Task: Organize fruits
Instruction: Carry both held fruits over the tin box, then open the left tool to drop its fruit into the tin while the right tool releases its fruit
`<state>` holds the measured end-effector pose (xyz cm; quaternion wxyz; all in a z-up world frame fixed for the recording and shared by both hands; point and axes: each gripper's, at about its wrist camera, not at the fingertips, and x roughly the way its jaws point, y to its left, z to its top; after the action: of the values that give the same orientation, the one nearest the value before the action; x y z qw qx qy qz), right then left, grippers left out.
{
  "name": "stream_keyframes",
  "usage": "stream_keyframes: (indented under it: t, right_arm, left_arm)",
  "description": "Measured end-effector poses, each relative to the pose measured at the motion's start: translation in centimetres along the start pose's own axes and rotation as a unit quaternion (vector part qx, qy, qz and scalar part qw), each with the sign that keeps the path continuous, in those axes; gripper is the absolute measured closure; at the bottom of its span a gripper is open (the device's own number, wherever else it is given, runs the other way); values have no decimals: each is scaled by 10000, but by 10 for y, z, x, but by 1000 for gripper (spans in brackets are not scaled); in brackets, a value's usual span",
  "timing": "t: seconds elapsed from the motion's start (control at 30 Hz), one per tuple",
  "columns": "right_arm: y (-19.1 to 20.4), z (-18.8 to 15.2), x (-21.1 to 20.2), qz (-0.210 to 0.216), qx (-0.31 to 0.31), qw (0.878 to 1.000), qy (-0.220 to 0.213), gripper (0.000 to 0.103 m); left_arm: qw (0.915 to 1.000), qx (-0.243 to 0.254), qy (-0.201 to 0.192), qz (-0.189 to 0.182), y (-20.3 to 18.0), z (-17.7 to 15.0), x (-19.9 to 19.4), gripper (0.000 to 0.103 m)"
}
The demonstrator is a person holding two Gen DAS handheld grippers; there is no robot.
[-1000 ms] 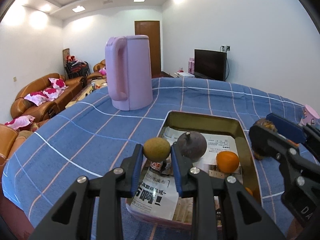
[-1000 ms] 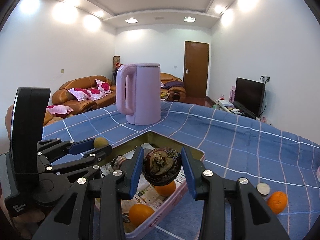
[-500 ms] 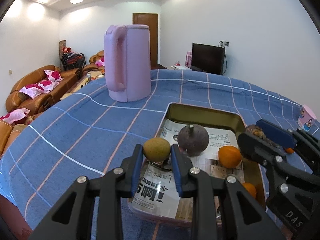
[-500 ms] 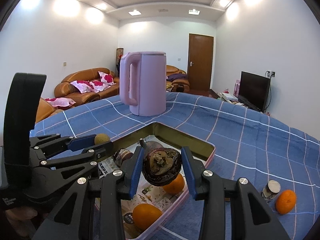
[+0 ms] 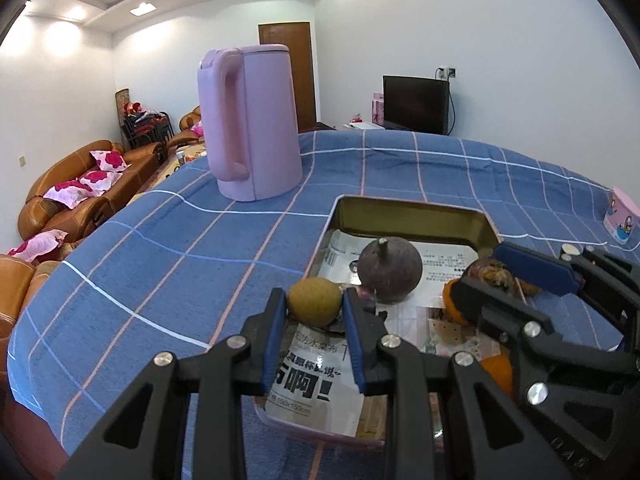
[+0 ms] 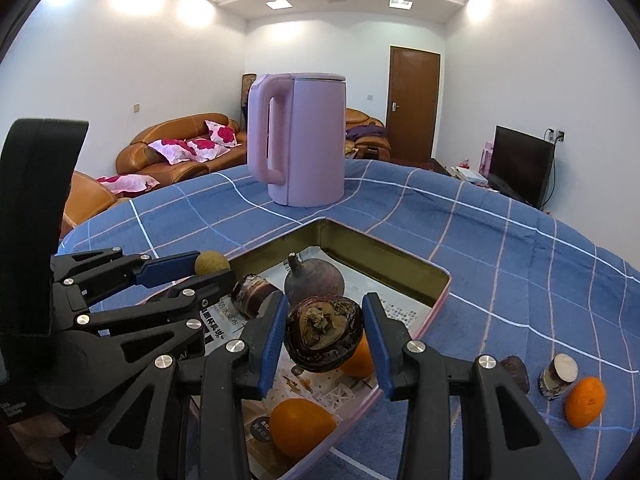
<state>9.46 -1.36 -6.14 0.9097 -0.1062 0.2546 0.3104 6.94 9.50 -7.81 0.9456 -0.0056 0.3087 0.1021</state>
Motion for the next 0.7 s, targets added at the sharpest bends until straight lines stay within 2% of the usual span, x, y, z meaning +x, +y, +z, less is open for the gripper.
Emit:
stream_keyframes:
  t: [0.2, 0.33, 0.4, 0.47, 0.5, 0.53, 0.57, 0.7]
  right_arm:
    - [-1, -1, 4, 51, 47, 9999, 128, 61]
    - [-2, -1, 5, 30, 74, 9999, 144, 59]
    - [-3, -1, 3, 26, 108, 9999, 115, 54]
    - [-5, -2, 0, -4, 141, 9999, 72, 51]
    - [-6, -3, -3, -33, 153, 9999, 39, 50]
    - [-7, -4, -7, -67, 163, 9998, -22, 49]
    - [-8, -5, -11, -96, 171, 9998, -87, 46]
    - [-21, -12, -37, -287, 244, 9988, -328, 45]
  left_arm:
    - [10000, 12, 20, 36, 0, -1, 0, 69]
    - [9999, -75, 55, 83, 5, -2, 1, 56]
    - [9999, -118, 29, 113, 9, -3, -1, 48]
    - [9997, -191, -36, 163, 12, -3, -5, 30]
    - [9996, -221, -82, 149, 14, -2, -7, 27]
    - [9996, -225, -126, 114, 13, -2, -10, 24]
    - [9996, -213, -161, 99, 11, -1, -12, 23]
    - [9996, -96, -258, 8, -4, 1, -21, 23]
